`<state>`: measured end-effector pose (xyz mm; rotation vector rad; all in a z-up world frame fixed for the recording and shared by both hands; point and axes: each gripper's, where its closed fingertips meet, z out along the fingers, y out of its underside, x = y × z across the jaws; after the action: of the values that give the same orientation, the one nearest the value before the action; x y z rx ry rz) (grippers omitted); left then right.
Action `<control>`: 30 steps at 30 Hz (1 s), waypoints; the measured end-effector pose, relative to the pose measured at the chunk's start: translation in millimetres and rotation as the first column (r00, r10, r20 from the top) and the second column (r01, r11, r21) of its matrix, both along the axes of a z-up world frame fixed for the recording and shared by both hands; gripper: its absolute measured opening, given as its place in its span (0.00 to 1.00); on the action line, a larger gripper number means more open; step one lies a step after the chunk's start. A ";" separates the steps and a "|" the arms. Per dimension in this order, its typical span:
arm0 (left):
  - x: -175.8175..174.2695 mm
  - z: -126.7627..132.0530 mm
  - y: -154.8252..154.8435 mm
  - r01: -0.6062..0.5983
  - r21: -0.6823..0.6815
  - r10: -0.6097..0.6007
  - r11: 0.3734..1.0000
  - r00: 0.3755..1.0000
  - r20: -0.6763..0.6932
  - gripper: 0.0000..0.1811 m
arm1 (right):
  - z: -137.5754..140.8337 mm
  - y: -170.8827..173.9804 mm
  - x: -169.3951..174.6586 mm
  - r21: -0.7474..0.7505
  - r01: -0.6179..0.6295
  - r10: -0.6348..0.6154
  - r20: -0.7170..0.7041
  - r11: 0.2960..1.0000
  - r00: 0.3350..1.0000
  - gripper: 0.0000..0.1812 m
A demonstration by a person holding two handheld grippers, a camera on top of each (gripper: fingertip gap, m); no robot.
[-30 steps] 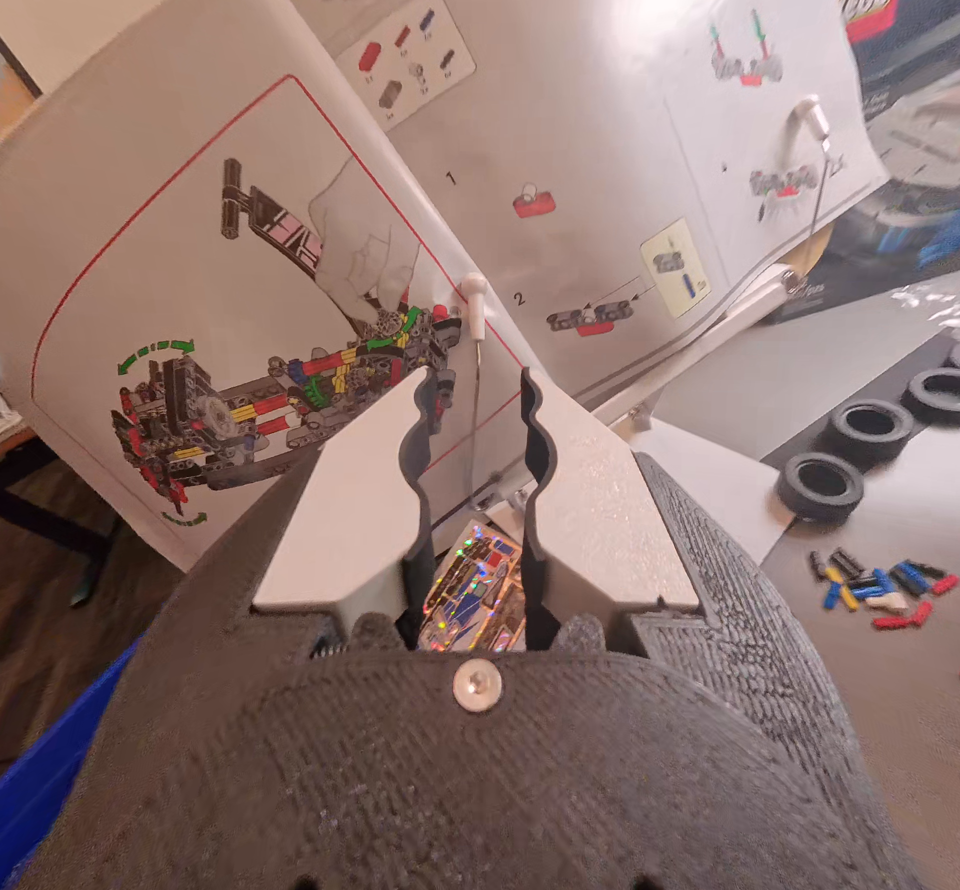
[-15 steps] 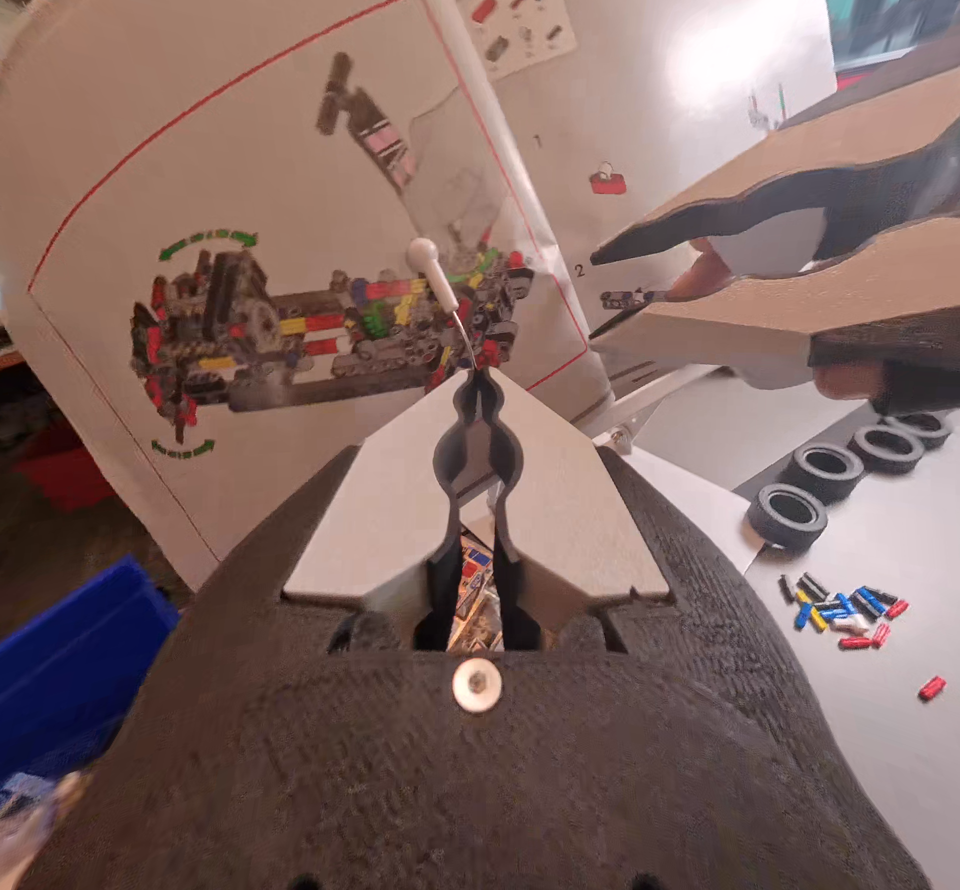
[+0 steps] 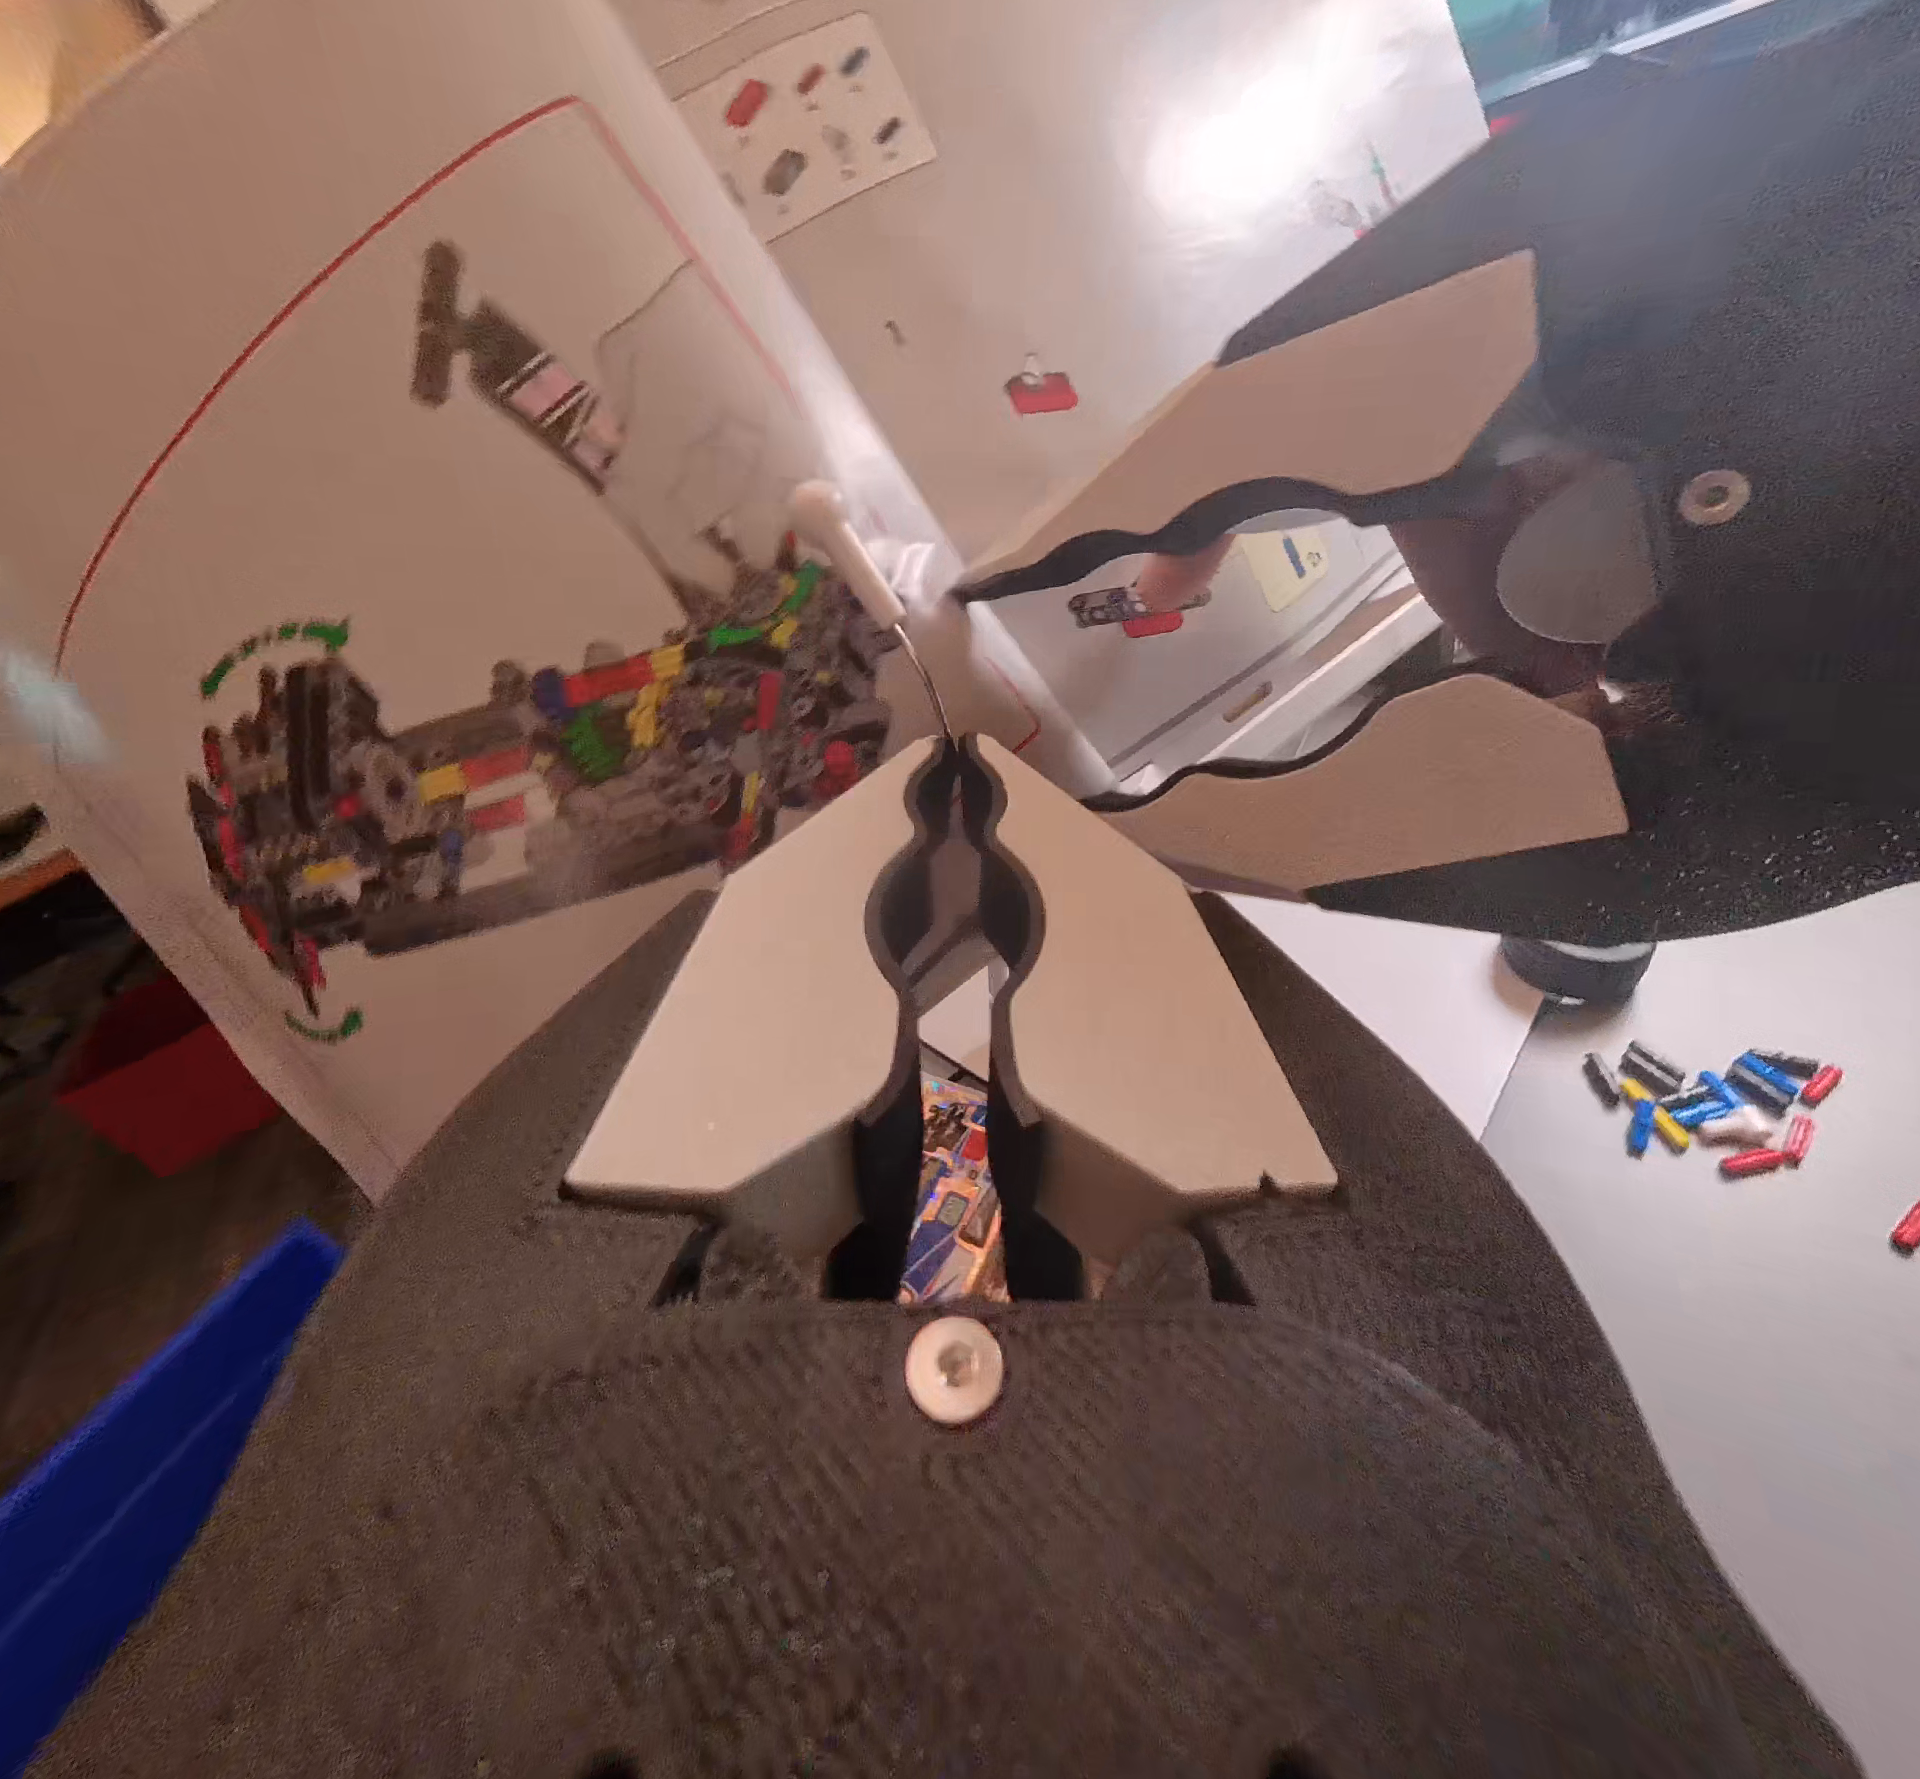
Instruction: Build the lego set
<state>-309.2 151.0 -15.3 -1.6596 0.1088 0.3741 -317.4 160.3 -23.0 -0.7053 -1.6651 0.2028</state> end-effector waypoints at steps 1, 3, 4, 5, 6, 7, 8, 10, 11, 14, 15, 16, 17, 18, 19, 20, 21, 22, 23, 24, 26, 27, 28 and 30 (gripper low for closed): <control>2.9 -0.5 3.3 0.005 -0.027 -0.006 1.000 0.999 -0.040 0.00 | -0.5 -2.1 -0.9 0.032 -0.006 0.006 0.008 0.999 1.000 0.26; 5.0 -1.4 8.9 0.001 -0.080 -0.010 0.997 0.993 -0.115 0.00 | -1.6 -1.6 -0.4 0.080 -0.009 0.007 0.031 0.997 0.999 0.26; 4.9 -1.6 10.6 0.001 -0.099 -0.015 0.995 0.990 -0.143 0.00 | -1.4 -0.5 0.1 0.072 -0.010 0.008 0.034 0.997 0.999 0.26; 4.4 -2.2 11.9 0.006 -0.116 -0.023 0.993 0.988 -0.152 0.00 | -2.2 0.2 0.5 0.058 -0.020 0.018 0.042 0.998 0.999 0.26; 3.4 -3.0 13.0 0.011 -0.131 -0.030 0.991 0.989 -0.145 0.00 | -2.8 0.3 0.9 0.046 -0.033 0.030 0.048 0.998 0.998 0.28; 2.5 -3.5 13.9 0.017 -0.144 -0.035 0.989 0.991 -0.128 0.00 | -3.6 0.1 1.3 0.044 -0.042 0.040 0.055 0.998 0.998 0.29; 1.5 -4.0 14.7 0.017 -0.157 -0.034 0.988 0.993 -0.109 0.00 | -4.7 0.1 1.8 0.045 -0.049 0.046 0.064 0.998 0.997 0.30; 0.1 -4.8 16.0 -0.003 -0.182 -0.014 0.983 0.996 -0.092 0.00 | -9.2 0.3 3.0 0.044 -0.054 0.049 0.096 0.998 0.994 0.35; -0.9 -5.1 16.2 -0.026 -0.195 0.007 0.980 0.996 -0.094 0.00 | -9.5 0.6 3.4 0.042 -0.055 0.051 0.098 0.998 0.994 0.36; -3.9 -5.2 15.1 -0.084 -0.201 0.071 0.976 0.995 -0.071 0.00 | -10.6 10.1 8.6 0.004 -0.028 0.027 0.117 1.000 0.993 0.43; -4.7 -5.3 14.7 -0.086 -0.191 0.080 0.978 0.996 -0.042 0.00 | -12.2 16.3 11.8 -0.015 -0.009 0.010 0.130 1.000 0.991 0.44; -5.3 -5.2 14.3 -0.085 -0.182 0.084 0.980 0.996 -0.010 0.00 | -14.2 23.3 15.5 0.001 0.004 -0.004 0.143 1.000 0.990 0.45; -5.8 -5.1 14.3 -0.084 -0.177 0.088 0.981 0.996 0.014 0.00 | -15.5 30.3 19.4 0.039 0.016 -0.022 0.150 0.999 0.988 0.45; -6.1 -5.1 14.4 -0.087 -0.174 0.093 0.981 0.995 0.028 0.00 | -16.9 36.7 23.1 0.073 0.027 -0.038 0.156 0.997 0.987 0.44; -6.2 -5.1 14.8 -0.093 -0.176 0.100 0.980 0.994 0.032 0.00 | -17.5 40.4 26.1 0.073 0.032 -0.043 0.155 0.997 0.987 0.44; -6.5 -5.1 15.0 -0.099 -0.179 0.107 0.979 0.994 0.034 0.00 | -17.4 42.6 28.7 0.041 0.037 -0.043 0.155 0.998 0.987 0.43; -6.7 -4.9 14.9 -0.103 -0.182 0.112 0.978 0.993 0.040 0.00 | -17.2 44.5 31.1 0.009 0.043 -0.044 0.158 0.999 0.986 0.43; -6.9 -4.9 14.6 -0.102 -0.183 0.113 0.978 0.992 0.056 0.00 | -17.2 45.8 32.7 -0.009 0.046 -0.044 0.159 0.999 0.986 0.43; -6.8 -5.0 14.3 -0.096 -0.181 0.112 0.979 0.991 0.077 0.00 | -17.3 46.1 33.4 -0.015 0.046 -0.043 0.157 0.999 0.987 0.42; -6.4 -5.0 13.7 -0.089 -0.178 0.107 0.980 0.990 0.095 0.00 | -17.5 46.1 33.9 -0.017 0.044 -0.041 0.156 0.999 0.987 0.42; -5.3 -5.5 12.5 -0.076 -0.173 0.097 0.982 0.989 0.114 0.00 | -17.5 45.1 35.9 -0.043 0.040 -0.032 0.171 0.998 0.985 0.41; -4.9 -5.7 12.0 -0.070 -0.173 0.092 0.982 0.988 0.121 0.00 | -17.5 43.8 38.4 -0.079 0.041 -0.025 0.191 0.996 0.981 0.40; -4.8 -5.8 11.6 -0.064 -0.176 0.087 0.982 0.988 0.126 0.00 | -16.3 43.5 42.1 -0.139 0.053 -0.022 0.216 0.989 0.976 0.37; -4.7 -5.9 12.2 -0.057 -0.181 0.080 0.982 0.990 0.118 0.00 | -6.8 48.7 49.6 -0.230 0.080 -0.025 0.231 0.970 0.973 0.41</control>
<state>-313.9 163.2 -21.3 -1.8617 -0.0096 0.3187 -267.8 209.0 -29.7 -0.9832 -1.8555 0.2969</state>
